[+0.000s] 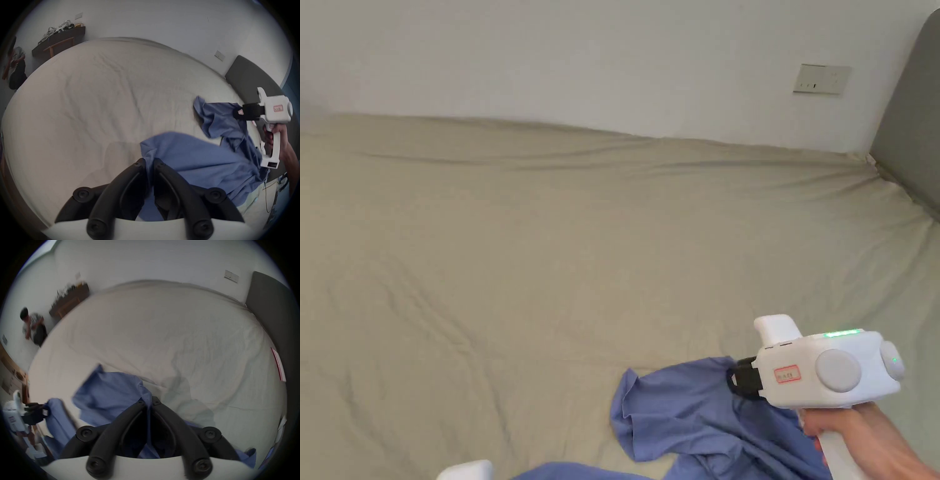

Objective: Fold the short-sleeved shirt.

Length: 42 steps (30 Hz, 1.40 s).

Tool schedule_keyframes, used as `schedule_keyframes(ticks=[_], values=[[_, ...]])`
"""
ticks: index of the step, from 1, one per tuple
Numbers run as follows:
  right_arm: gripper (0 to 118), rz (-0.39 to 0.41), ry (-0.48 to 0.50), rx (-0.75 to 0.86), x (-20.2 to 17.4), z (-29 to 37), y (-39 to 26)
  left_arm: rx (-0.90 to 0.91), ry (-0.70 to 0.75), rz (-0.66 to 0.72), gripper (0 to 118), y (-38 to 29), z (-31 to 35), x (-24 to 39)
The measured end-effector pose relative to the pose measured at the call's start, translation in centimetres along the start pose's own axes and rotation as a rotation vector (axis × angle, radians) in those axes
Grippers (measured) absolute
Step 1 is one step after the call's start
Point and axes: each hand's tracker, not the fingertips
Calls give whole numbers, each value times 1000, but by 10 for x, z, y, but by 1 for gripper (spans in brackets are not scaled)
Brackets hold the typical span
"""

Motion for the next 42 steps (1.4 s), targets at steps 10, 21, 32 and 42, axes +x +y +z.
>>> schedule_keyframes(ticks=[10,21,32,42], values=[[3,-130,114,370,-25,228,51,312,-93,-20,9,83,122,-19],[3,-281,200,706,-12,425,72,703,-85,1,9,173,312,-72],[3,-313,270,775,-25,450,87,826,-44,10,9,246,404,-115],[3,-232,161,758,-42,463,106,813,18,-51,9,264,408,-95]])
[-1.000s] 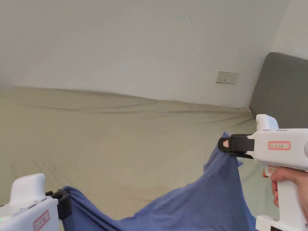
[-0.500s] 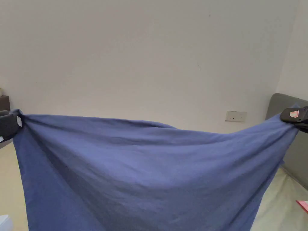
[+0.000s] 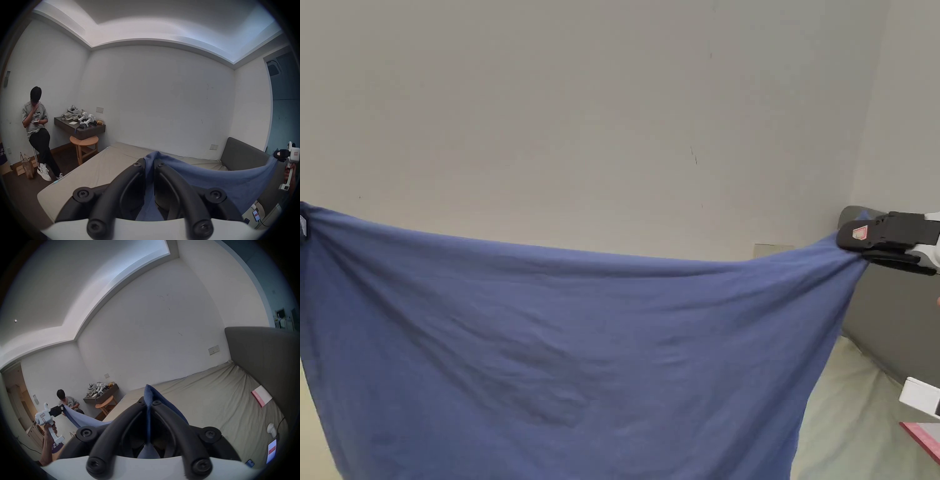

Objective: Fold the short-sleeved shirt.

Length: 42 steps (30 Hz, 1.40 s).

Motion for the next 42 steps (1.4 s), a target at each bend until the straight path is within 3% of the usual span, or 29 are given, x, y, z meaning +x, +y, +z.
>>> schedule_keyframes(ticks=[4,9,14,28,30,31,39,42], values=[[3,60,-35,-2,-11,1,13,6,2,-16,9,7,-16,-6],[3,71,-50,9,-14,-11,26,-3,6,-24,9,15,-40,-3],[3,136,-120,-11,-19,-46,52,-3,62,-125,9,34,-76,11],[3,214,-197,17,-34,-135,119,17,78,-138,9,80,-153,68],[3,238,-213,22,-36,-145,126,10,81,-149,9,85,-166,76],[3,249,-217,22,-36,-151,130,15,92,-153,9,91,-205,71],[3,220,-287,6,0,-206,136,-11,92,-149,9,99,-282,86],[3,232,-295,6,11,-224,128,4,114,-207,9,90,-310,98]])
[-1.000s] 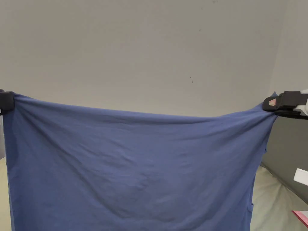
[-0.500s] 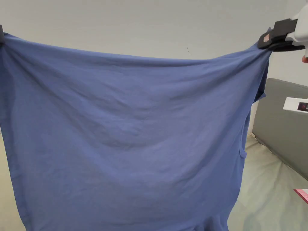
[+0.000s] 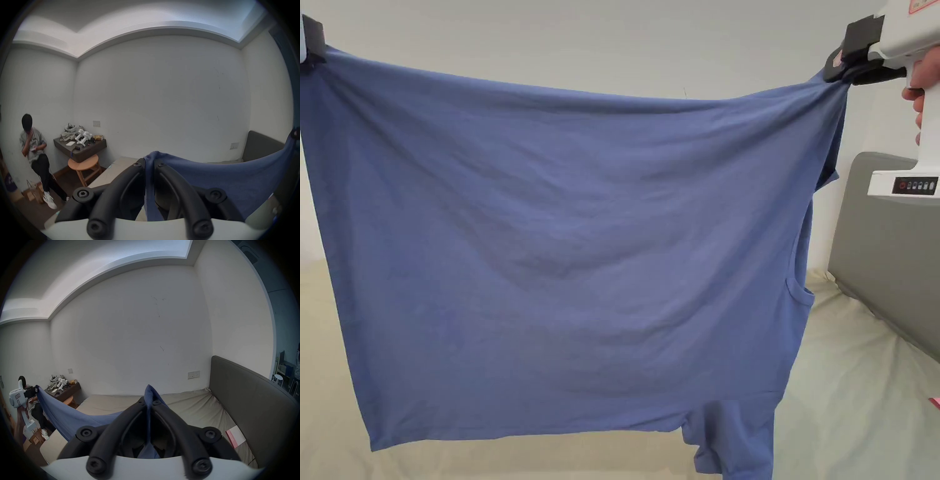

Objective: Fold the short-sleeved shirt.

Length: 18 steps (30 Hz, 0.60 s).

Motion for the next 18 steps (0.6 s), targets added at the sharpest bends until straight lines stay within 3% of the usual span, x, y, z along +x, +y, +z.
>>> schedule_keyframes(ticks=[4,10,13,18], values=[[3,13,6,-32,6,-28,-31,-22,-3,-28,9,-26,-37,8],[3,-16,13,-190,26,-73,-117,-126,-74,-98,9,-117,-43,45],[3,54,-17,-271,31,-87,-166,-189,-85,-63,9,-165,-54,46],[3,-49,-2,-361,49,-98,-258,-316,-121,-15,9,-250,-47,41]])
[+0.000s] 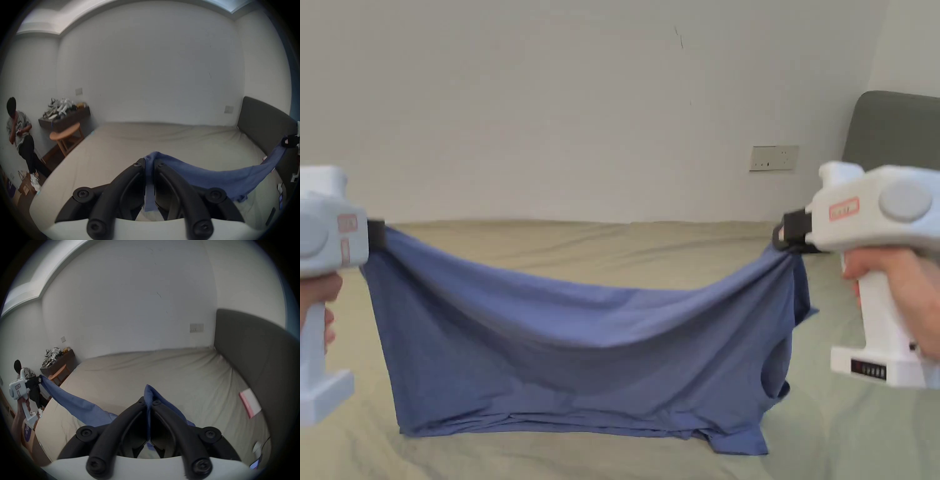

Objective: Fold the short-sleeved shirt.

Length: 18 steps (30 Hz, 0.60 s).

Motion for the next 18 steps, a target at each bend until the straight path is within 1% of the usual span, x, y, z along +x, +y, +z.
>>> schedule_keyframes(ticks=[1,2,4,6,7,9,10,12,13,14,15,16,18], values=[[3,-22,11,-38,5,-5,-20,-29,-11,3,9,-21,0,-2],[3,-62,25,-40,11,-7,-46,-73,-27,-13,9,-41,1,-6],[3,-61,35,-119,19,-9,-87,-101,-16,-30,9,-80,9,-11],[3,-37,17,-151,24,-5,-126,-147,-22,-14,9,-115,19,-23],[3,-53,24,-143,28,-2,-144,-178,-32,-11,9,-130,25,-28],[3,-164,74,-178,46,5,-178,-201,-32,6,9,-161,44,-37],[3,-213,90,-190,52,12,-196,-231,-65,-28,9,-178,55,-42],[3,-194,84,-204,55,30,-231,-252,-38,-91,9,-206,75,-50],[3,-174,64,-228,57,36,-247,-277,-41,-110,9,-222,85,-55],[3,-169,58,-250,59,42,-261,-294,-36,-91,9,-235,95,-60],[3,-184,66,-256,63,48,-274,-322,-45,-57,9,-245,103,-66],[3,-207,68,-267,57,61,-289,-326,-55,-18,9,-256,116,-71],[3,-271,89,-279,58,78,-311,-320,-48,62,9,-272,142,-80]])
